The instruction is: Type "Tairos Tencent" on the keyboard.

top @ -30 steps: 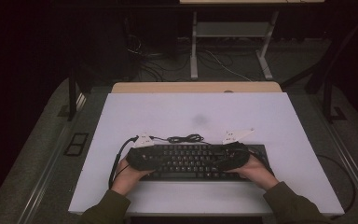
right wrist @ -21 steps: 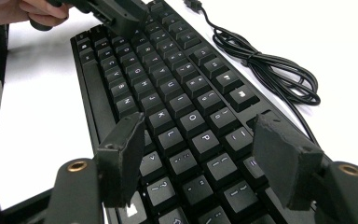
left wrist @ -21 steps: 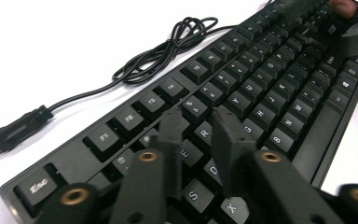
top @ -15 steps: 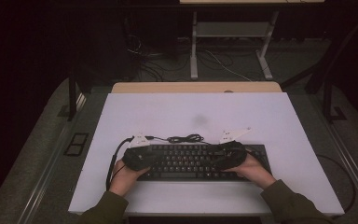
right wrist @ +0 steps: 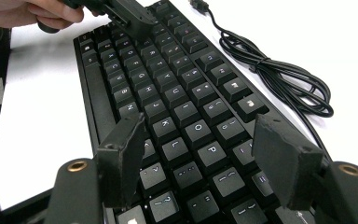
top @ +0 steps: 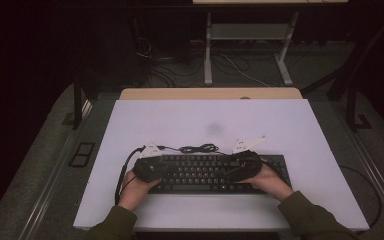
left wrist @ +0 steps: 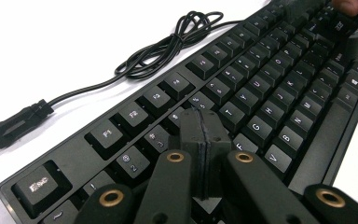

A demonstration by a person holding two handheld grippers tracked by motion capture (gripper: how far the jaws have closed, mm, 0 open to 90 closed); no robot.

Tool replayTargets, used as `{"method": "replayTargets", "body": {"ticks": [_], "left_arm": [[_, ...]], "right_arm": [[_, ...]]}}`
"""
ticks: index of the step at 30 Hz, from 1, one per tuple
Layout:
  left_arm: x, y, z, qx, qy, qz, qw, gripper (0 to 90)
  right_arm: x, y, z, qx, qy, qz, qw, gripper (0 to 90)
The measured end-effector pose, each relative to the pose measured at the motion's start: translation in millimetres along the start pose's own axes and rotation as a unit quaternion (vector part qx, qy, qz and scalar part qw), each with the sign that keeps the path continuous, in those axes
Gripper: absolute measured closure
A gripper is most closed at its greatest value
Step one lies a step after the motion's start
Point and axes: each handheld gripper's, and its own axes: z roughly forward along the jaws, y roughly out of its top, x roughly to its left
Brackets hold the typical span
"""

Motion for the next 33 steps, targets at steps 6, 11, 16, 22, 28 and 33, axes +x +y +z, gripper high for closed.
{"method": "replayTargets", "body": {"ticks": [6,11,16,22,28,33], "left_arm": [[0.0,-0.2,0.6,0.001,0.001,-0.001,1.0000,89.3],[-0.2,-0.3,1.1,0.002,0.000,-0.001,1.0000,89.3],[-1.2,-0.8,2.6,0.004,-0.001,-0.003,1.0000,89.3],[-1.0,-1.5,4.2,0.014,0.000,0.002,0.9999,89.4],[-1.9,-1.2,4.6,0.011,0.001,-0.001,0.9999,89.4],[-1.9,-0.3,1.5,0.005,0.000,0.001,1.0000,89.3]], "right_arm": [[-0.1,0.0,-0.2,0.000,0.000,0.000,1.0000,34.2],[0.0,0.1,-0.2,0.001,-0.001,0.000,1.0000,34.2],[0.0,0.1,-0.4,0.000,-0.001,-0.001,1.0000,34.2],[0.1,0.0,-0.3,0.001,-0.002,-0.001,1.0000,34.2],[0.2,0.1,-0.2,0.001,-0.002,-0.001,1.0000,34.2],[0.3,0.2,-0.3,0.000,-0.001,-0.001,1.0000,34.2]]}}
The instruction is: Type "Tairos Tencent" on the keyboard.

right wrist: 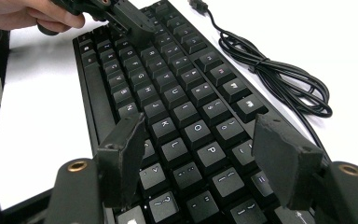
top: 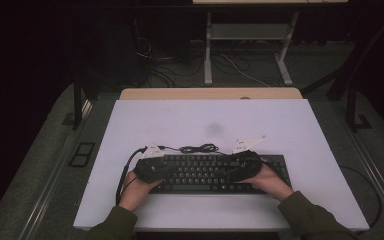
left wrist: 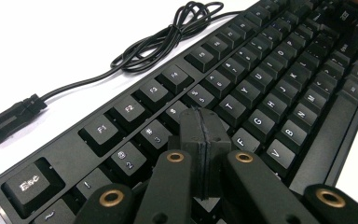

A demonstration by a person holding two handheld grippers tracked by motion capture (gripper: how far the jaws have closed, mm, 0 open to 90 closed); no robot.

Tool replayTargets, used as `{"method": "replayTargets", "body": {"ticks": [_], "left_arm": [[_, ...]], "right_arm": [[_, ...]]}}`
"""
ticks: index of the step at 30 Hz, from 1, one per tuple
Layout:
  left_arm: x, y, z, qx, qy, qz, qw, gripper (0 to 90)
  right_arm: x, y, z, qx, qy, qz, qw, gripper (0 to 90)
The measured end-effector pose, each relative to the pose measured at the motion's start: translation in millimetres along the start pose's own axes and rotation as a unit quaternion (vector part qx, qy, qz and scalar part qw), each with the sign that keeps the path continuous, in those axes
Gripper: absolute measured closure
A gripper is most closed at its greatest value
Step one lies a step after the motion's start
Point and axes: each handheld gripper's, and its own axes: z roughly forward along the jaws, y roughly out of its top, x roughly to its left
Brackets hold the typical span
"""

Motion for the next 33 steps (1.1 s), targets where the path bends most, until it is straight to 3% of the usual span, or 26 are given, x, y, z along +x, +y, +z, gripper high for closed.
{"method": "replayTargets", "body": {"ticks": [8,23,33], "left_arm": [[-1.6,0.2,-3.0,-0.007,-0.003,-0.002,1.0000,84.6],[-4.1,-4.5,-9.6,-0.014,0.005,-0.006,0.9999,57.7],[-2.1,-10.2,-15.9,-0.022,0.017,-0.018,0.9995,40.4]], "right_arm": [[1.1,1.4,-0.4,-0.002,0.002,-0.002,1.0000,40.7],[1.2,5.8,5.4,0.001,0.038,-0.002,0.9993,74.2],[4.6,10.9,14.5,0.012,0.063,-0.011,0.9979,87.4]]}}
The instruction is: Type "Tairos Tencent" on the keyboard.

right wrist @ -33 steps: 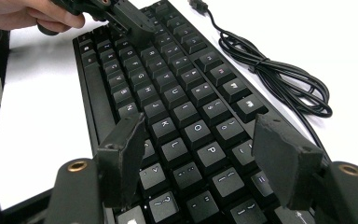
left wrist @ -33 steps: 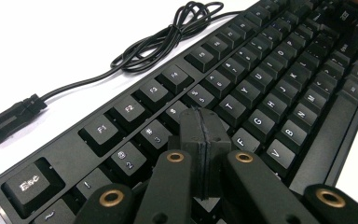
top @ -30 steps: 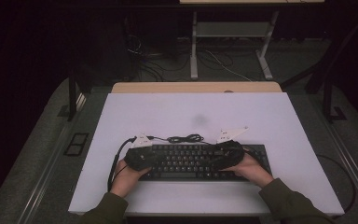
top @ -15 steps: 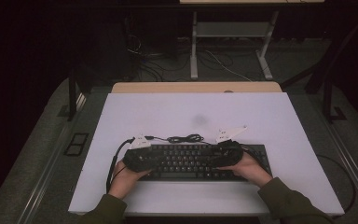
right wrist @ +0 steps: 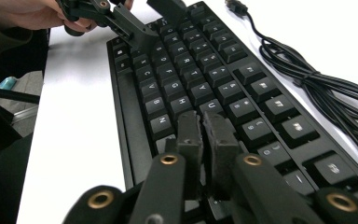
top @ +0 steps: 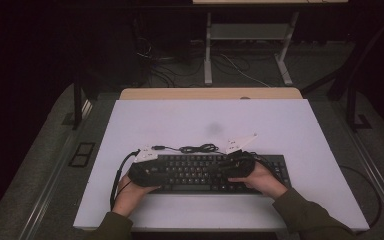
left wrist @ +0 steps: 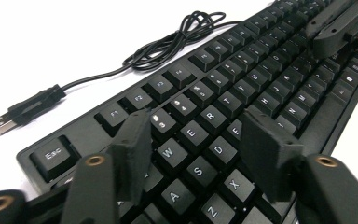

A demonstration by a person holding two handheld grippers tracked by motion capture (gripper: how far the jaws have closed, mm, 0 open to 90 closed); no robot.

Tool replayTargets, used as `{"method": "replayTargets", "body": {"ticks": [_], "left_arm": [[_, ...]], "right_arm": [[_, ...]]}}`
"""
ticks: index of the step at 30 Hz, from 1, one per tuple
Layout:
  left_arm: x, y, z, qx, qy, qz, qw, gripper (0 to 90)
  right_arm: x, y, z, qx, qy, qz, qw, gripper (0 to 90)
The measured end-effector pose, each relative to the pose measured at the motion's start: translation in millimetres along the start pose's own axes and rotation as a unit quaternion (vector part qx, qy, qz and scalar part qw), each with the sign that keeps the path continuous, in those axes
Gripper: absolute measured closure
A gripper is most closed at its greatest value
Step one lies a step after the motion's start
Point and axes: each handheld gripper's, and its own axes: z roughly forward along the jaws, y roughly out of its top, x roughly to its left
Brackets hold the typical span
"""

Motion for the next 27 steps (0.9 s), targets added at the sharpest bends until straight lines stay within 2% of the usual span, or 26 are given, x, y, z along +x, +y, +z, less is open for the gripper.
{"method": "replayTargets", "body": {"ticks": [11,27], "left_arm": [[1.2,-4.5,-5.8,-0.004,0.015,-0.009,0.9998,28.9],[1.6,-10.7,-13.5,-0.001,0.027,-0.015,0.9995,26.8]], "right_arm": [[3.6,8.1,10.5,0.002,0.014,-0.010,0.9998,89.3],[11.2,15.3,31.2,0.022,0.031,-0.021,0.9991,89.3]]}}
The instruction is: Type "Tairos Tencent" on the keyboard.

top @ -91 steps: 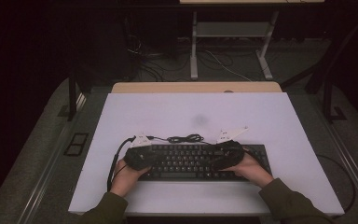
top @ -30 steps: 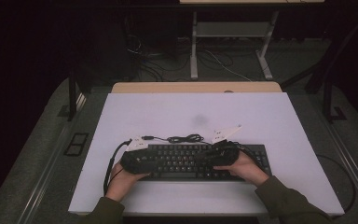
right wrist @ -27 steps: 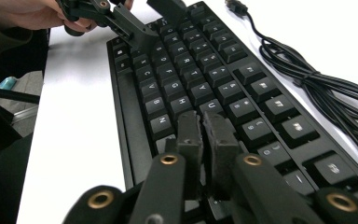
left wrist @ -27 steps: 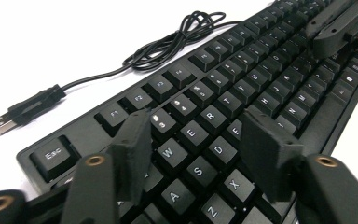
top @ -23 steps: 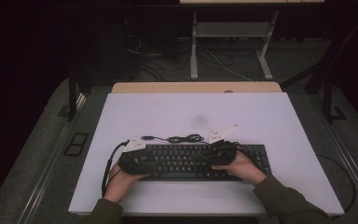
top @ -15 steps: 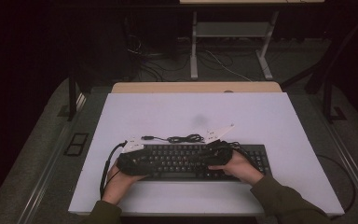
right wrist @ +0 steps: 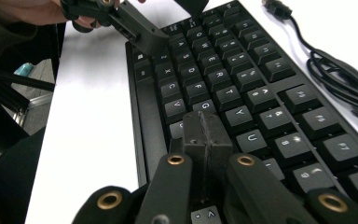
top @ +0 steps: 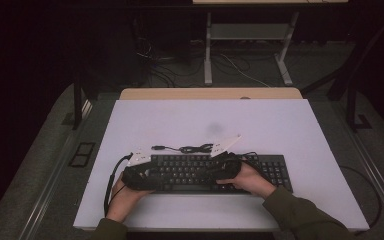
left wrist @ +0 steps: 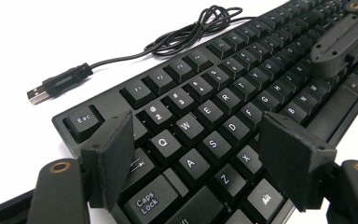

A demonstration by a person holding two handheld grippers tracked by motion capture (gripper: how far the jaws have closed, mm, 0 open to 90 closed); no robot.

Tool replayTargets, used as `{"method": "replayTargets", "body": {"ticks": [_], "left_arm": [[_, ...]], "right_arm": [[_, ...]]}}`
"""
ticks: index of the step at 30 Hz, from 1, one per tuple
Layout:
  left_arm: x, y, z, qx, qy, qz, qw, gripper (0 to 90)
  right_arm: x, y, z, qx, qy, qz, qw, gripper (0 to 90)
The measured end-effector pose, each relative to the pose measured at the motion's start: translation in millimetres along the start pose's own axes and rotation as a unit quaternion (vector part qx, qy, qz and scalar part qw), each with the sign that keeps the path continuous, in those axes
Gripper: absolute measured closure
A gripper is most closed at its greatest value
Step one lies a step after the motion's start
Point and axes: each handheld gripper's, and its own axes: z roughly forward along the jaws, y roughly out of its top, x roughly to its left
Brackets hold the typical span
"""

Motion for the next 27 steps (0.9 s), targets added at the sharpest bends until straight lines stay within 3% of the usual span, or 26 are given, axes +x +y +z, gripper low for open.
{"method": "replayTargets", "body": {"ticks": [20,22,27], "left_arm": [[0.1,-0.7,-0.8,-0.001,0.003,0.001,1.0000,26.5],[-0.3,-0.8,-0.4,-0.003,0.003,0.000,1.0000,26.2],[-0.2,-0.7,-0.5,-0.002,0.003,0.000,1.0000,26.1]], "right_arm": [[2.6,-1.8,10.0,0.027,0.006,-0.006,0.9996,89.3],[1.1,-2.0,10.1,0.030,0.001,-0.019,0.9994,89.4],[1.8,-2.6,11.7,0.039,0.002,-0.023,0.9990,89.4]]}}
